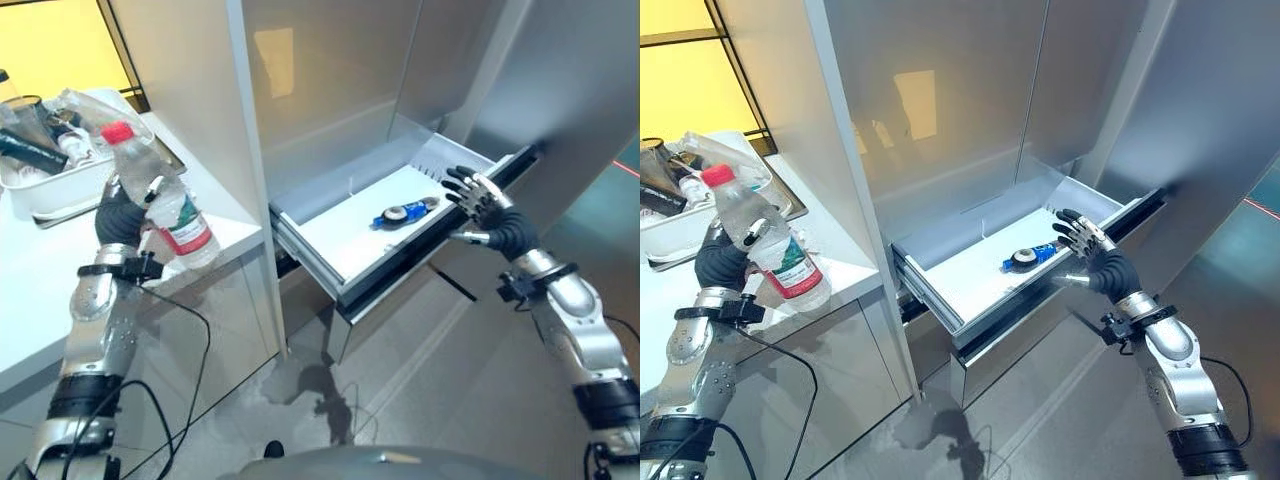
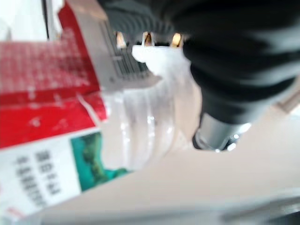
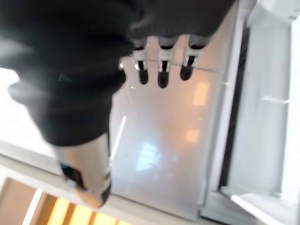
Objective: Take the drinks into the refrigerator
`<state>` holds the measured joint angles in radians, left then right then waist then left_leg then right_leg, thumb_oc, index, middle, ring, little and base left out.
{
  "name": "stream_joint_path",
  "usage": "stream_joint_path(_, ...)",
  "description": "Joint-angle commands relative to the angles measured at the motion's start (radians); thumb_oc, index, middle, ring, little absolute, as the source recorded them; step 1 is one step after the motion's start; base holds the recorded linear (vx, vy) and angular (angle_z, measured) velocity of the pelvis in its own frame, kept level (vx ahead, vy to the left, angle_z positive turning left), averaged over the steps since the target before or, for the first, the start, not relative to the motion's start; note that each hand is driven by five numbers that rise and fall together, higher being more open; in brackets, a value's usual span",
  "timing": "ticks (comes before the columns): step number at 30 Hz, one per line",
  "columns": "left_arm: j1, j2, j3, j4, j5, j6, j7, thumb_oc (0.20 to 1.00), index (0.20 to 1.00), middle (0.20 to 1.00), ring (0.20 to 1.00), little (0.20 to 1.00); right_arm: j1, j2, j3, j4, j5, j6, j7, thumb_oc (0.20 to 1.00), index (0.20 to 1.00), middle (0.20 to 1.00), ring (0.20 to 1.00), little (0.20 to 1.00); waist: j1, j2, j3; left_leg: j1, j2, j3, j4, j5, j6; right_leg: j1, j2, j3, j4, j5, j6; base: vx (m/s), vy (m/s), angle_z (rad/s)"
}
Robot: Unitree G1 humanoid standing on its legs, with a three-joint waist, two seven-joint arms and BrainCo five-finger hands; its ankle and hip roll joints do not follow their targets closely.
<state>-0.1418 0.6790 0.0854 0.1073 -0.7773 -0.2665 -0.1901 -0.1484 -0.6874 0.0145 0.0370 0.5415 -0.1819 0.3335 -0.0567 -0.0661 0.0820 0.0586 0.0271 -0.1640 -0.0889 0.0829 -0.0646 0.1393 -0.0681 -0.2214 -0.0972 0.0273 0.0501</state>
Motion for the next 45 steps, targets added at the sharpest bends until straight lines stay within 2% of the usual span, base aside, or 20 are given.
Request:
stream_joint_path(1,-0.123,0.139,0.002,-0.18,-0.095,-0.062,-0.095,0.2,0.2,0.2,0.2,0.2,-0.199,-0.117,0.064,0.024,0.04,-0.012,0.036,1.0,1.0,1.0,1.0,1.0,0.021,-0.006,-0.005,0.062,-0.032,0.01,0.011,-0.133,0.062,0.028,-0.017,-0.008,0.056,-0.08,0.019,-0.01,-0.01,0.05)
stream_joint_path(5,-0.167,0.209,-0.097,-0.254,-0.13,-0.046,-0.134,0.2,0.2,0.2,0.2,0.2,-0.34,-0.176,0.223,0.085,0.15,0.037,0.081,1.0,1.0,1.0,1.0,1.0,0.031,-0.01,-0.004,0.059,-0.032,0.007,0.012,-0.128,0.059,0.03,-0.018,-0.012,0.053,-0.076,0.02,-0.02,-0.01,0.03)
stream_joint_path(6,-0.19,0.246,-0.136,-0.3,-0.137,-0.045,-0.139,0.2,0.2,0.2,0.2,0.2,-0.415,-0.208,0.32,0.078,0.2,0.072,0.128,1.0,1.0,1.0,1.0,1.0,0.033,-0.012,0.0,0.059,-0.033,0.008,0.013,-0.126,0.058,0.029,-0.019,-0.012,0.054,-0.075,0.02,-0.03,-0.008,0.04)
stream_joint_path(7,-0.189,0.245,-0.134,-0.3,-0.137,-0.045,-0.139,0.2,0.2,0.2,0.2,0.2,-0.419,-0.208,0.323,0.08,0.201,0.072,0.129,1.0,1.0,1.0,1.0,1.0,0.032,-0.011,0.0,0.059,-0.033,0.008,0.013,-0.126,0.058,0.029,-0.019,-0.012,0.054,-0.076,0.02,-0.03,-0.012,0.05)
stream_joint_path(8,-0.204,0.267,-0.184,-0.343,-0.147,-0.038,-0.156,0.2,0.2,0.2,0.2,0.2,-0.479,-0.237,0.414,0.063,0.251,0.103,0.172,1.0,1.0,1.0,1.0,1.0,0.036,-0.015,0.001,0.056,-0.032,0.008,0.012,-0.125,0.055,0.029,-0.019,-0.015,0.054,-0.076,0.02,0.0,0.0,0.0)
stream_joint_path(16,-0.292,0.295,-0.32,-0.399,-0.135,-0.037,-0.195,0.2,0.2,0.2,0.2,0.2,-0.616,-0.213,0.602,0.059,0.319,0.15,0.252,1.0,1.0,1.0,1.0,1.0,0.037,-0.015,0.007,0.055,-0.031,0.008,0.013,-0.122,0.052,0.028,-0.017,-0.016,0.057,-0.077,0.021,0.0,-0.003,0.02)
stream_joint_path(19,-0.317,0.248,-0.375,-0.403,-0.125,-0.03,-0.204,0.2,0.2,0.2,0.2,0.2,-0.622,-0.147,0.661,0.06,0.356,0.191,0.29,1.0,1.0,1.0,1.0,1.0,0.037,-0.014,0.011,0.056,-0.03,0.01,0.015,-0.124,0.053,0.024,-0.017,-0.013,0.063,-0.078,0.02,0.0,0.0,0.0)
stream_joint_path(26,-0.382,0.186,-0.425,-0.378,-0.098,-0.033,-0.213,0.2,0.2,0.2,0.2,0.2,-0.593,-0.028,0.743,0.009,0.398,0.27,0.376,1.0,1.0,1.0,1.0,1.0,0.039,-0.008,0.024,0.054,-0.027,0.017,0.017,-0.125,0.057,0.014,-0.017,-0.009,0.075,-0.083,0.021,0.0,0.0,0.0)
stream_joint_path(33,-0.399,0.119,-0.42,-0.346,-0.064,-0.041,-0.198,0.2,0.2,0.2,0.2,0.2,-0.537,0.079,0.737,0.016,0.412,0.283,0.378,1.0,1.0,1.0,1.0,1.0,0.039,-0.006,0.028,0.053,-0.027,0.019,0.019,-0.127,0.06,0.011,-0.018,-0.006,0.081,-0.087,0.02,0.0,0.0,0.0)
stream_joint_path(39,-0.396,0.054,-0.408,-0.338,-0.064,-0.033,-0.194,0.2,0.2,0.2,0.2,0.2,-0.48,0.223,0.713,0.084,0.426,0.275,0.353,1.0,1.0,1.0,1.0,1.0,0.04,-0.003,0.028,0.052,-0.026,0.019,0.021,-0.129,0.063,0.009,-0.018,-0.005,0.086,-0.091,0.018,0.0,0.0,0.0)
stream_joint_path(45,-0.373,0.003,-0.392,-0.327,-0.056,-0.03,-0.189,0.2,0.2,0.2,0.2,0.2,-0.464,0.28,0.682,0.077,0.436,0.259,0.336,1.0,1.0,1.0,1.0,1.0,0.042,-0.003,0.023,0.054,-0.026,0.02,0.021,-0.132,0.066,0.009,-0.019,-0.002,0.084,-0.089,0.019,0.0,0.0,0.0)
